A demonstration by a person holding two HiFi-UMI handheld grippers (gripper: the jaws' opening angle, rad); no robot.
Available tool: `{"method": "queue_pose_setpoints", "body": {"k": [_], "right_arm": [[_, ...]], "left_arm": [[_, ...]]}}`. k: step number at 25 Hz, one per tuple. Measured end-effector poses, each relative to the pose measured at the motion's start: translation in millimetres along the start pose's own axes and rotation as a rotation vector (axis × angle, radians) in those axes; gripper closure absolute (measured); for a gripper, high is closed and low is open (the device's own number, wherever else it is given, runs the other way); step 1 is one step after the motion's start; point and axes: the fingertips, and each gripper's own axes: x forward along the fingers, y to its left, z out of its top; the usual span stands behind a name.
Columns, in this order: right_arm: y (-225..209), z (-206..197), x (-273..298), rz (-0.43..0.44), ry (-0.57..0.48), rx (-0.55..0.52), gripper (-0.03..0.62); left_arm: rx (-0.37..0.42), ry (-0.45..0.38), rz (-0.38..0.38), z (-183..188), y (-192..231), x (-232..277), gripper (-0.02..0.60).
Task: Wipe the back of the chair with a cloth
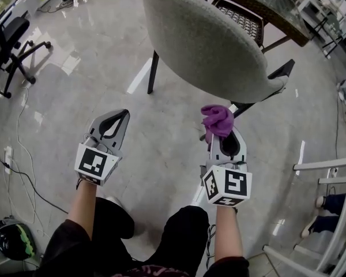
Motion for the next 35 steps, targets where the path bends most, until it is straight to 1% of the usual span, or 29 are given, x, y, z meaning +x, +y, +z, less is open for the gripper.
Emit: {"method": "queue_pose_setpoints", "body": {"k": [3,6,10,12,15,18,23,26,32,35], "right_arm": [[12,15,-1,0.016,-0.002,0.007,0.505],[25,29,-6,0.049,0.008,0.019,0.508],[38,52,-15,0.081,0.021,0.006,0.510],[45,67,-18,0.092,0.026,0.005,0.510],[54,95,-21,0.101,0.039,-0.011,0.510],[59,124,-28,0.095,0.052,0.003,0.510],[67,174,-41,0.091,0.069,-0.006,0.510],[72,202,-51,0.083,0.082,-0.001,0.511],[81,265,-72,0.063,0.096,0.015,0.511],[82,289,-80,0.056,0.110,0.034,0.511]], "left_arm": [[-0.031,0.011,0.017,17,11,-8,0.572],[-0.056,0.018,0.026,29,19,-16,0.572],[-0.080,0.057,0.038,47,27,-25,0.572],[-0.072,0.052,0.035,62,31,-29,0.572],[-0.112,0.081,0.017,85,34,-38,0.572],[-0.135,0.093,0.011,114,40,-48,0.572],[-0.137,0.059,0.028,167,57,-65,0.572],[-0.141,0.069,0.029,193,63,-80,0.572],[-0.176,0.077,0.050,254,78,-110,0.572],[-0.182,0.084,0.057,278,83,-121,0.572]]}}
